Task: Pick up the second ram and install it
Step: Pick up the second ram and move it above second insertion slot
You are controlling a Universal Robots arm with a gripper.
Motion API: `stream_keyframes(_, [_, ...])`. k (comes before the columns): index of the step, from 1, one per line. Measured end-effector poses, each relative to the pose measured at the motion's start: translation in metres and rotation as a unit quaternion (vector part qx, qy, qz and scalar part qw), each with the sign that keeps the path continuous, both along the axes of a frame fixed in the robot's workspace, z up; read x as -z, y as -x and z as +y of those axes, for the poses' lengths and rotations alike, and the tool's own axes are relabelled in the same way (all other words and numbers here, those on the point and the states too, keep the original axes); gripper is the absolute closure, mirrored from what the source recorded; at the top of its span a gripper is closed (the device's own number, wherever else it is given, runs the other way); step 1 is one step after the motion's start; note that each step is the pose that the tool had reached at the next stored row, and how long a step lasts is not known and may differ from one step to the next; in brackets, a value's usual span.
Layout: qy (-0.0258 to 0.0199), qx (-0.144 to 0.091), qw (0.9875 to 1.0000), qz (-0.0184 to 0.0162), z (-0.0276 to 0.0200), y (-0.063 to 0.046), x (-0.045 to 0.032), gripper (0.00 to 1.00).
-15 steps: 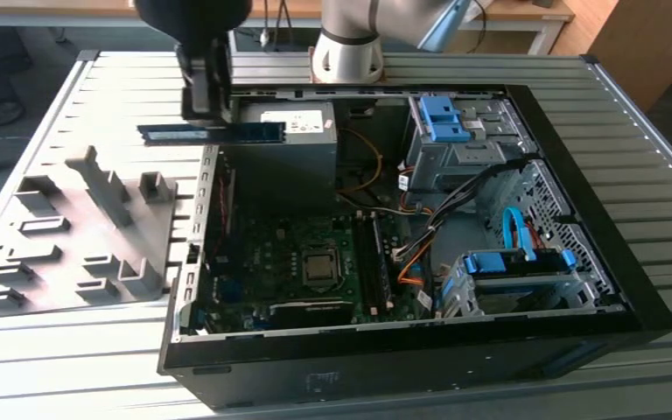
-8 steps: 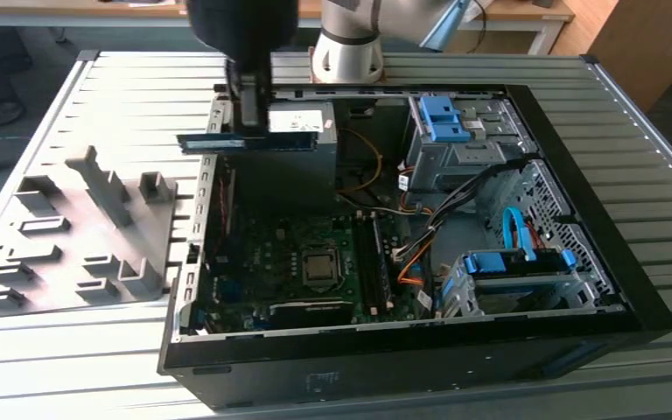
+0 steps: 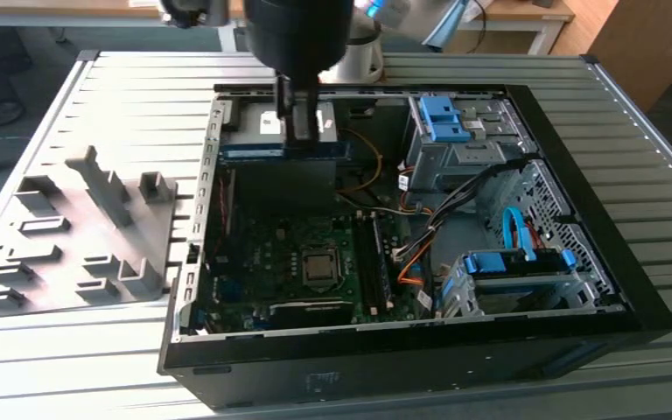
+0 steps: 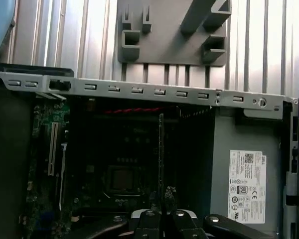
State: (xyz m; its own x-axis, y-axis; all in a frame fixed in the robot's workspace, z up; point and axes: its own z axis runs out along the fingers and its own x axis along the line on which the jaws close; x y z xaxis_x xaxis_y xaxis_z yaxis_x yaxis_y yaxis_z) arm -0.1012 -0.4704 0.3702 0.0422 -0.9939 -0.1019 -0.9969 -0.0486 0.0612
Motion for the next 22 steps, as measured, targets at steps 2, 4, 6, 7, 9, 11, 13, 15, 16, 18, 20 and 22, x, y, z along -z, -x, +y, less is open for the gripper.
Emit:
stream_keyframes(2, [0.0000,0.000,1.0000,0.0005,0.0000,-0.009,0.0032,0.86])
stream_keyframes(4, [0.0000,0.000,1.0000,0.0012,0.0000,-0.018,0.0059,0.86])
stream_keyframes(6, [0.0000,0.000,1.0000,0.0021,0.0000,-0.027,0.0088,0.86])
stream_keyframes(7, [0.0000,0.000,1.0000,0.0025,0.0000,-0.032,0.0103,0.86])
stream_keyframes(9, [-0.0001,0.000,1.0000,0.0036,0.0000,-0.041,0.0137,0.86])
stream_keyframes(11, [0.0001,0.000,1.0000,0.0046,0.0000,-0.050,0.0170,0.86])
stream_keyframes(13, [0.0000,0.000,1.0000,0.0053,0.0000,-0.059,0.0208,0.86])
stream_keyframes(15, [0.0000,0.000,1.0000,0.0059,0.0000,-0.068,0.0245,0.86])
stream_keyframes(16, [0.0000,0.000,1.0000,0.0060,0.0000,-0.071,0.0262,0.86])
stream_keyframes(18, [0.0000,0.000,1.0000,0.0061,-0.0001,-0.077,0.0299,0.86])
stream_keyframes(20, [0.0000,0.000,1.0000,0.0062,-0.0007,-0.082,0.0334,0.86])
stream_keyframes(22, [0.0002,0.000,1.0000,0.0062,-0.0033,-0.086,0.0371,0.86])
